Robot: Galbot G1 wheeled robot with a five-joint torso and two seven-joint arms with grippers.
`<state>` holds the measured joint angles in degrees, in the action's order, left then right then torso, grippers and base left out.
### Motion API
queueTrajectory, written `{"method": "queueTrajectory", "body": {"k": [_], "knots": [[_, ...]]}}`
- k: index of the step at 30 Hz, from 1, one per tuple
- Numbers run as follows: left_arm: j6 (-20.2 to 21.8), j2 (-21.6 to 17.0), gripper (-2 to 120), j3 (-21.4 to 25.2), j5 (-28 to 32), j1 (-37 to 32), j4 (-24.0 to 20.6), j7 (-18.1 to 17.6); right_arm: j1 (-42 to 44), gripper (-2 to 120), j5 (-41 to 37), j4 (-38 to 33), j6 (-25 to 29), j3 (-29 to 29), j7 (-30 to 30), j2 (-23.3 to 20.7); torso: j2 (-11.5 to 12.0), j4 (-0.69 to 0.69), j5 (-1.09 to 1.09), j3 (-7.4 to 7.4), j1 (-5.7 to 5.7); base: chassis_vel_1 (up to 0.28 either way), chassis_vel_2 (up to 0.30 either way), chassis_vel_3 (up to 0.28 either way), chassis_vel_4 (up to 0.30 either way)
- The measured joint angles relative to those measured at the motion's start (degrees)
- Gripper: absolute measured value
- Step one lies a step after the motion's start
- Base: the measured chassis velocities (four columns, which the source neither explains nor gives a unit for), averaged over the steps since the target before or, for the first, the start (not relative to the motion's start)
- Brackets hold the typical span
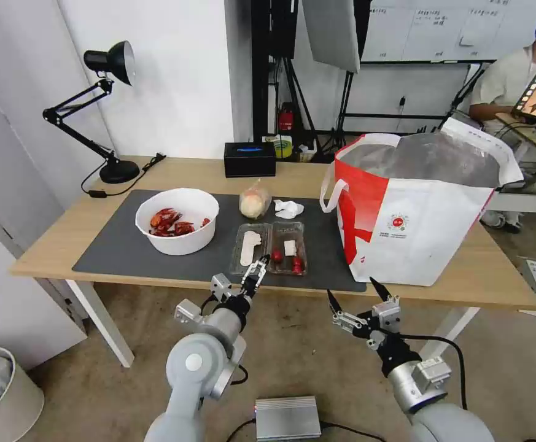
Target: Pick up the trash from the table and place it into the takeout bag.
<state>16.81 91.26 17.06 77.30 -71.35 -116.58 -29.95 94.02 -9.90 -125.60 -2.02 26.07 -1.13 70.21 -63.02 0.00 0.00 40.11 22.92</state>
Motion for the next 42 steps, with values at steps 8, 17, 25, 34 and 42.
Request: {"method": "queueTrajectory", "body": {"k": [8, 17, 25, 34, 42], "knots": [[-0.3, 0.0, 100, 0.2, 0.6, 1.4, 1.0, -0.4, 0.0, 100, 0.7, 0.3, 0.0, -0.1, 0.1, 0.5, 0.0, 0.00, 0.00, 0.00, 0.00, 0.000, 0.000, 0.000, 0.000], [-0.7, 0.0, 100, 0.1, 0.8, 2.7, 2.2, -0.6, -0.1, 100, 0.9, 0.5, 0.1, 0.0, 0.2, 0.7, 0.0, 0.00, 0.00, 0.00, 0.00, 0.000, 0.000, 0.000, 0.000], [-1.3, 0.0, 100, 0.0, 0.9, 2.8, 2.3, -0.7, -0.1, 100, 1.0, 1.0, 0.2, 0.0, 0.2, 0.8, 0.0, 0.00, 0.00, 0.00, 0.00, 0.000, 0.000, 0.000, 0.000], [-2.1, 0.0, 100, 0.6, 1.9, 2.3, 1.2, -0.6, 0.0, 100, 1.5, 1.2, 0.3, -0.7, 0.2, 1.4, 0.0, 0.00, 0.00, 0.00, 0.00, 0.000, 0.000, 0.000, 0.000], [-2.4, 0.0, 100, 1.2, 2.0, 2.1, 1.0, -0.4, 0.3, 100, 1.6, 1.1, 0.4, -0.7, 0.2, 1.3, 0.0, 0.00, 0.00, 0.00, 0.00, 0.000, 0.000, 0.000, 0.000]]}}
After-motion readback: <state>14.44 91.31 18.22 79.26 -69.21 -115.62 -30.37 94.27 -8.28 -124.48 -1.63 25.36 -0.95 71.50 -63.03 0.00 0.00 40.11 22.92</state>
